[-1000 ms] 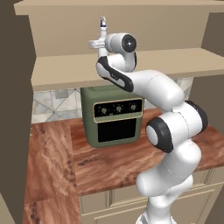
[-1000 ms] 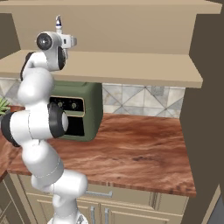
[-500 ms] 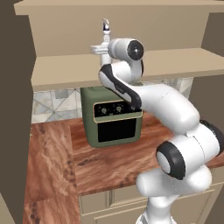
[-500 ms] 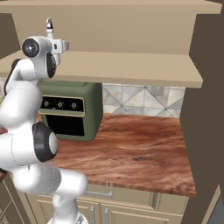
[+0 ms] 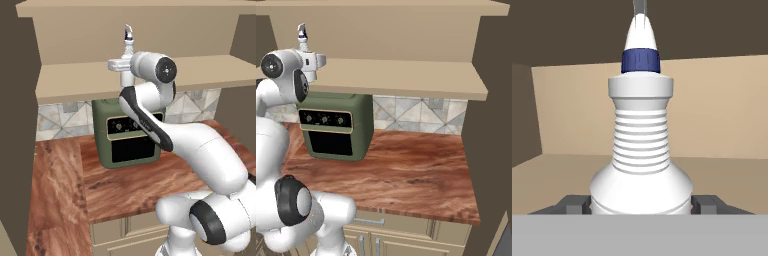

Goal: Move the cutting board and knife to the sink. Then move spray from the cabinet to the counter.

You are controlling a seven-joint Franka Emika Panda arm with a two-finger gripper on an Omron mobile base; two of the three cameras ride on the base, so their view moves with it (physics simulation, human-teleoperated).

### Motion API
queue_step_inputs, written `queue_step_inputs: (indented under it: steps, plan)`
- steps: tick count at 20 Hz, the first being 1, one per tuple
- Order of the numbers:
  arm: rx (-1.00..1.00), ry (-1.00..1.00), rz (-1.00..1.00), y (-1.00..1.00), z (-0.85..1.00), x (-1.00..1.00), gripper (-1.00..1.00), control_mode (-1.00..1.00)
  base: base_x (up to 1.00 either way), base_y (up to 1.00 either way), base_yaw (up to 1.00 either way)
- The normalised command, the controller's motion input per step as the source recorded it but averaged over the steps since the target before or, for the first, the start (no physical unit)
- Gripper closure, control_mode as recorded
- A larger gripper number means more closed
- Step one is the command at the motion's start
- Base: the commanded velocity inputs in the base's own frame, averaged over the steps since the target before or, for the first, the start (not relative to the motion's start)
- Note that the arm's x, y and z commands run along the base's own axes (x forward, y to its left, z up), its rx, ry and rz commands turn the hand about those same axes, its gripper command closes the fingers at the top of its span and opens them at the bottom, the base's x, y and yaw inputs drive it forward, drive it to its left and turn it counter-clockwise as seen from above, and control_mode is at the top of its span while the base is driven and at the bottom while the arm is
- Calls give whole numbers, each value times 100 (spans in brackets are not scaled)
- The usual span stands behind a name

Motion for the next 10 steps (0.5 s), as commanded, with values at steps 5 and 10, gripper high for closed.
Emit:
queue_step_inputs:
  steps: [5, 10]
  plan:
    - [2, 3, -9, -16, 0, -100, 100, -100, 0, 0, 0]
    - [1, 9, -8, -47, 0, -97, 100, -100, 0, 0, 0]
